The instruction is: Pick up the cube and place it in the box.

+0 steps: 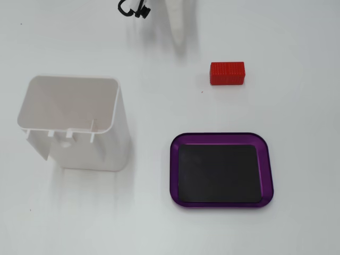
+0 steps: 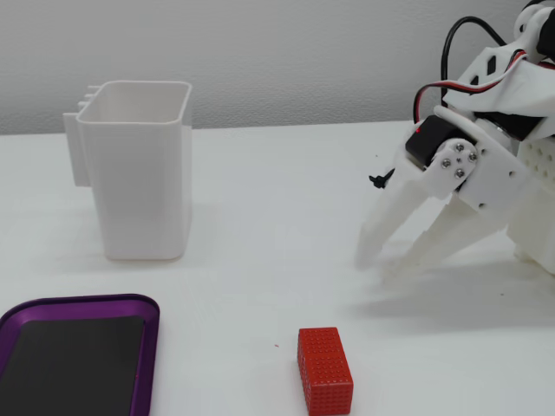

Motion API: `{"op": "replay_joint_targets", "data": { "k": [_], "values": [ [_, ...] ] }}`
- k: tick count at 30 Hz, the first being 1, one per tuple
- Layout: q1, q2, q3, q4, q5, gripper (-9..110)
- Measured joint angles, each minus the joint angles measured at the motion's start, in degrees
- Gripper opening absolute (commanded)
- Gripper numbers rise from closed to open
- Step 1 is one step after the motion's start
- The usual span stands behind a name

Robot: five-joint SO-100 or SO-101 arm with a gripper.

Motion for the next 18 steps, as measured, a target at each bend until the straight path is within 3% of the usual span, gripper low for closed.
{"op": "replay_joint_targets", "data": {
  "k": [7,18],
  "values": [
    [-1.6,-11.1,-8.5,-2.9,0.7,21],
    [-8.5,-61.2,-41.9,-1.0,18.8,21]
  ]
}}
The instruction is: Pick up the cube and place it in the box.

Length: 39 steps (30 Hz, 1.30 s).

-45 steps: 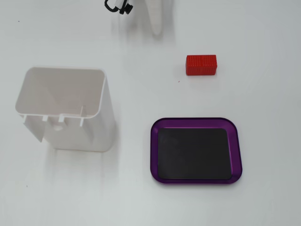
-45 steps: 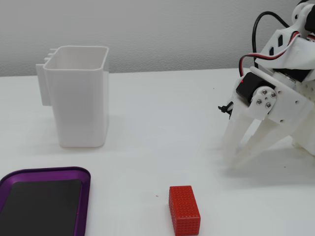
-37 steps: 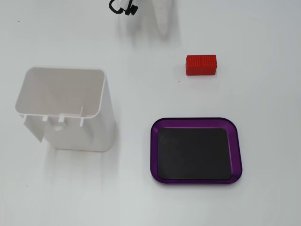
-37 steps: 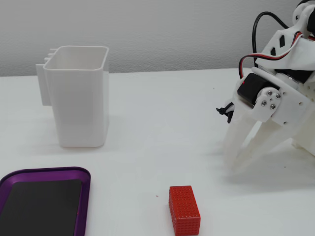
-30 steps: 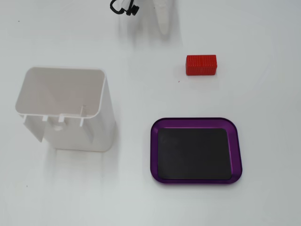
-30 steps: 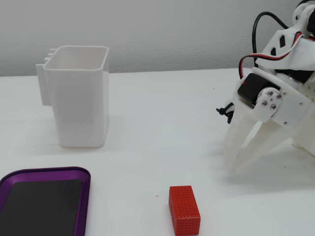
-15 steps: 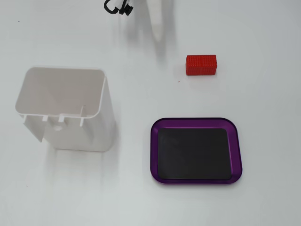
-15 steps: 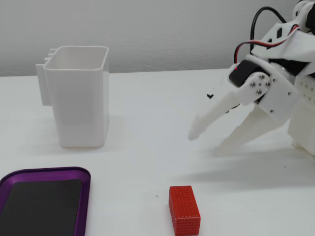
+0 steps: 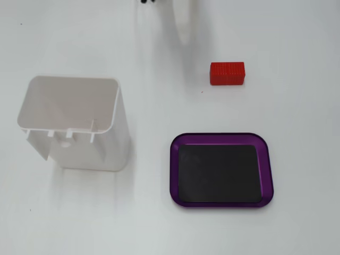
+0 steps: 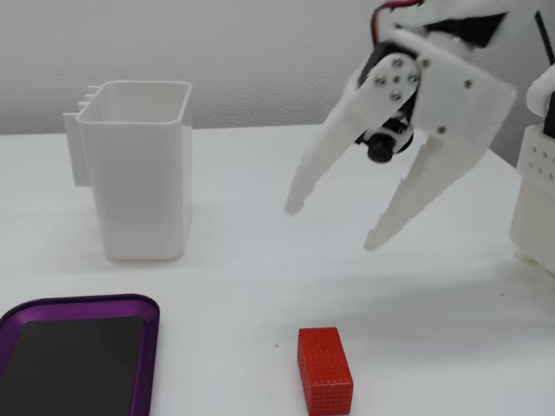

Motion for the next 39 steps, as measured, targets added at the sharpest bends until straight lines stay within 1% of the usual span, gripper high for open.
{"op": "replay_joint_targets", "data": {
  "k": [4,8,11,18,22,27,29,30,33,34,39],
  "values": [
    [-5.4,-13.4,-6.5,-0.1,5.4,21],
    [-9.2,-19.2,-8.8,-0.1,6.4,21],
    [-9.1,-21.4,-9.2,-1.5,6.4,21],
    [-10.0,-28.7,-9.2,-10.8,6.4,21],
    [-9.4,-34.2,-9.5,-11.1,6.4,21],
    [-9.6,-35.1,-9.8,-11.1,3.8,21],
    [-9.7,-35.5,-9.9,-11.1,3.4,18],
    [-9.7,-35.6,-9.9,-11.1,3.3,15],
    [-9.7,-35.6,-9.9,-11.1,3.3,0],
    [-9.7,-35.6,-9.9,-11.1,3.3,-1],
    [-9.7,-35.6,-9.9,-11.1,3.0,-1]
  ]
}}
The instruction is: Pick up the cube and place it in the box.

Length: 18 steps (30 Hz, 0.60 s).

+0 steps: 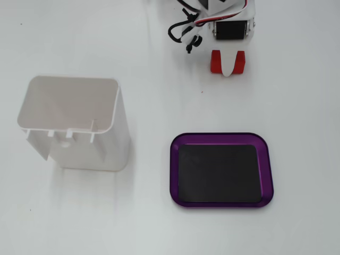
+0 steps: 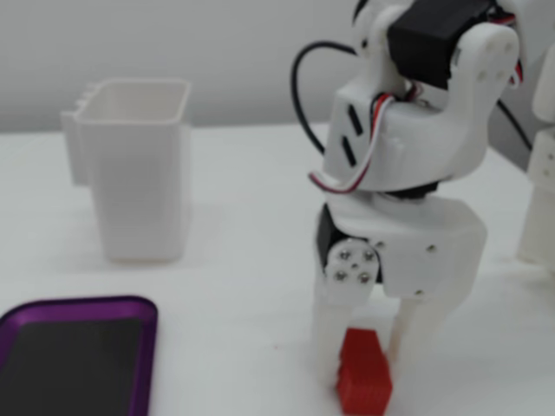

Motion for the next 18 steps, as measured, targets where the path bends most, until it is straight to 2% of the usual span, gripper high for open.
{"op": "replay_joint_targets", "data": {
  "k": [7,14,18],
  "values": [
    [0.0,7.6,-0.9,0.9,-2.8,-1],
    [0.1,31.6,0.4,-0.6,-15.4,-1],
    [2.5,45.3,8.7,-8.0,-23.2,-1]
  ]
}}
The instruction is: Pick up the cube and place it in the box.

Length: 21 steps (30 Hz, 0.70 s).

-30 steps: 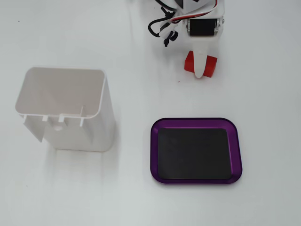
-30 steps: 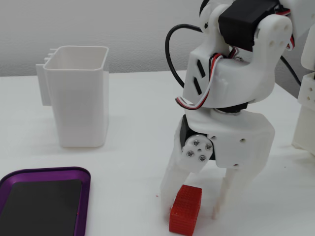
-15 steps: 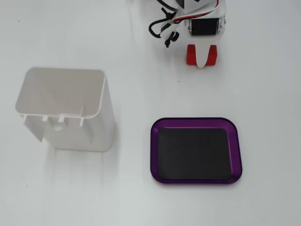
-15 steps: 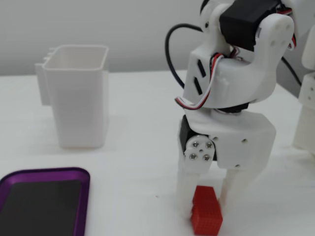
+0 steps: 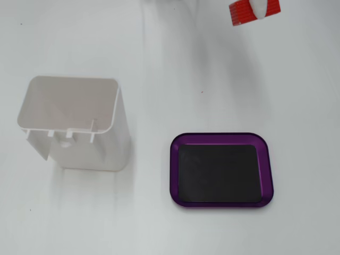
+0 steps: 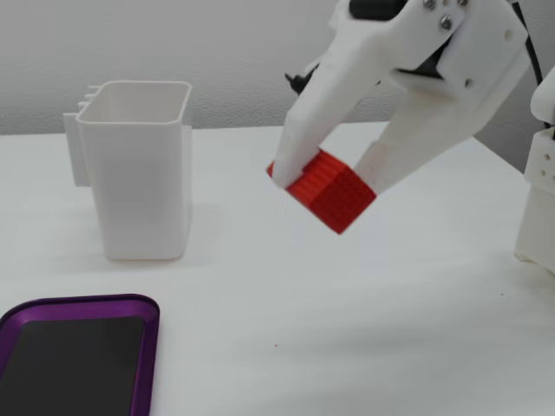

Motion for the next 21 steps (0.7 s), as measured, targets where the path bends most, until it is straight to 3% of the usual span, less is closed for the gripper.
{"op": "replay_joint_targets", "data": {
  "k": [6,11,21],
  "values": [
    [6.0,6.1,18.4,-23.1,-9.8,-1],
    [7.3,-1.8,24.3,-38.9,-11.4,-1],
    [7.4,-35.8,5.6,-43.9,-11.1,-1]
  ]
}}
